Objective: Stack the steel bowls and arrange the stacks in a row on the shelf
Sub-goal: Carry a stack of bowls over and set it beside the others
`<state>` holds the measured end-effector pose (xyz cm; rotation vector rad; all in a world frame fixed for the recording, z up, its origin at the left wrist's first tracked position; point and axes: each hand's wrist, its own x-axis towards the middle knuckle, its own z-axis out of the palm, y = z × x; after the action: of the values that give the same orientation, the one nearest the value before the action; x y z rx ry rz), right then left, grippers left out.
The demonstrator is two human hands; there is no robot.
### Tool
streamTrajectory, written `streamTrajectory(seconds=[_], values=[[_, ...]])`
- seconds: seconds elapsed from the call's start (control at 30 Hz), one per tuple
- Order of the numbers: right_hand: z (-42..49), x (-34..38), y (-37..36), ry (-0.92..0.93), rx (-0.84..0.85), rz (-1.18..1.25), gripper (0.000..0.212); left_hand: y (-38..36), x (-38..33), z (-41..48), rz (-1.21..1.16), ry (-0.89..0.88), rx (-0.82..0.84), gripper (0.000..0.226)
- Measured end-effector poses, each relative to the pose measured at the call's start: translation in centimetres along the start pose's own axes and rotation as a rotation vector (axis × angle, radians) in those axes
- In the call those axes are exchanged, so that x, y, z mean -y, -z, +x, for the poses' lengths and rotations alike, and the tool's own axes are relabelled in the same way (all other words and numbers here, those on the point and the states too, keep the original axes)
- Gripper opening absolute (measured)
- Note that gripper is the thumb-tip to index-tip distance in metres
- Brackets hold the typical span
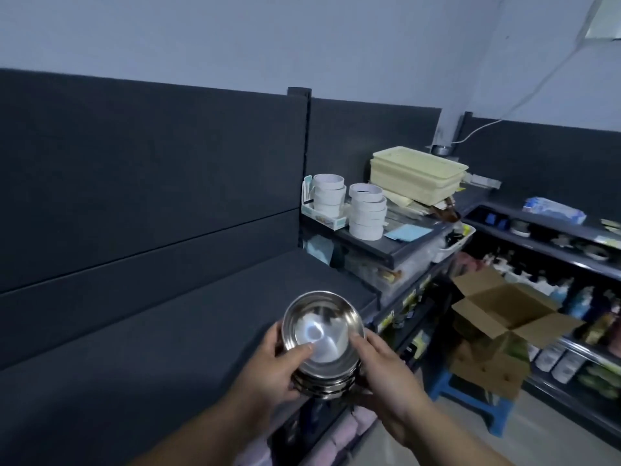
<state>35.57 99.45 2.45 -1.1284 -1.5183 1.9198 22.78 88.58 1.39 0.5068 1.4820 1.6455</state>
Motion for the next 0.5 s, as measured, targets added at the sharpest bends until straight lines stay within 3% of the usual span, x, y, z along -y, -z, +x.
streamTrajectory(seconds=[0.3, 0.5], values=[[14.3, 4.7, -5.0, -0.017, 0.100, -0.107, 0.025, 4.8, -3.7, 12.9, 0.070, 0.004, -0.113, 0.031], [22.3, 5.7, -9.1, -0.110, 0.269, -0.173, 0.029, 8.0, -4.4, 17.7, -0.048, -0.012, -0.263, 0.034]])
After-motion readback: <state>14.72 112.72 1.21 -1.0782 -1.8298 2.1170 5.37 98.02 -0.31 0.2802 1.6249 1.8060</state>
